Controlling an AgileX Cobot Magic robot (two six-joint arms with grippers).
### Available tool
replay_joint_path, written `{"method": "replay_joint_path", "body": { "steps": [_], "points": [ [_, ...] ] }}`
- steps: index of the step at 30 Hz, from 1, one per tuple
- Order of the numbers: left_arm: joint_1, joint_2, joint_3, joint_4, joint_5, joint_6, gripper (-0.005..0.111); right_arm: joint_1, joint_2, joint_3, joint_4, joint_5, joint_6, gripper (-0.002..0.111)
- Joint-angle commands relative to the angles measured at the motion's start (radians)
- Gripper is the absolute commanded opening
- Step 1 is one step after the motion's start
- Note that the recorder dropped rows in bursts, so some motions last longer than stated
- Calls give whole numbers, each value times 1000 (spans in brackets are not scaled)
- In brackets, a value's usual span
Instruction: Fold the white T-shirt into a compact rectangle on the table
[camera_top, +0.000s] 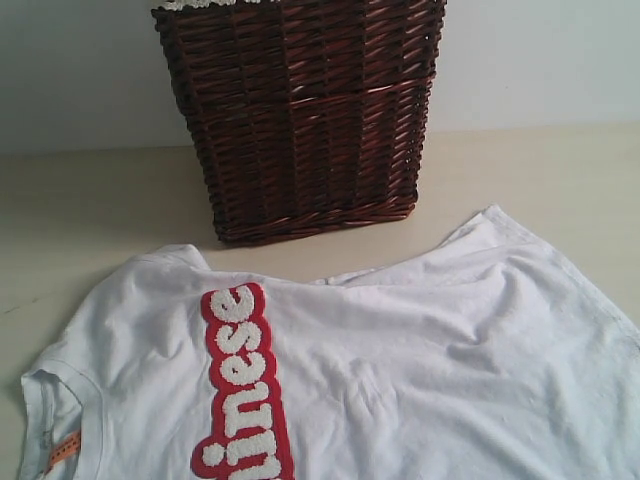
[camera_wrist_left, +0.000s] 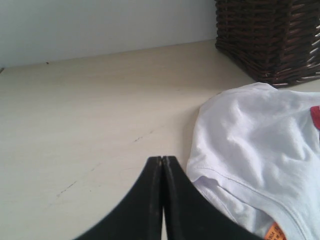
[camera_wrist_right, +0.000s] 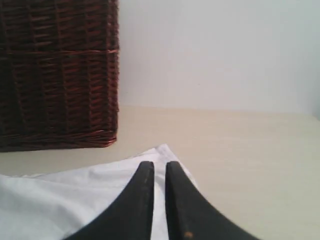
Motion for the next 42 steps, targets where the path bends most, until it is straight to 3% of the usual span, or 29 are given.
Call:
{"method": "replay_joint_path", "body": {
  "steps": [1,9,14,19,24,42],
  "points": [
    [-2,-5,-2,-7,-9,-2,0,-66,-7,5,-37,109,31,11],
    [-2,-5,-2,-7,-9,-2,0,-63,-7,5,-128,130,198,11],
    [-2,-5,-2,-7,-9,-2,0,-63,-7,5,-141,48,308,11],
    [-2,-5,-2,-7,-11,-2,0,-63,-7,5,-464,67,622,11],
    [-2,-5,-2,-7,-9,-2,0,-63,-7,5,-503,67,526,11],
    [4,-5,-2,6,-9,-2,0,-63,-7,5,-488,67,531,11]
  ]
}}
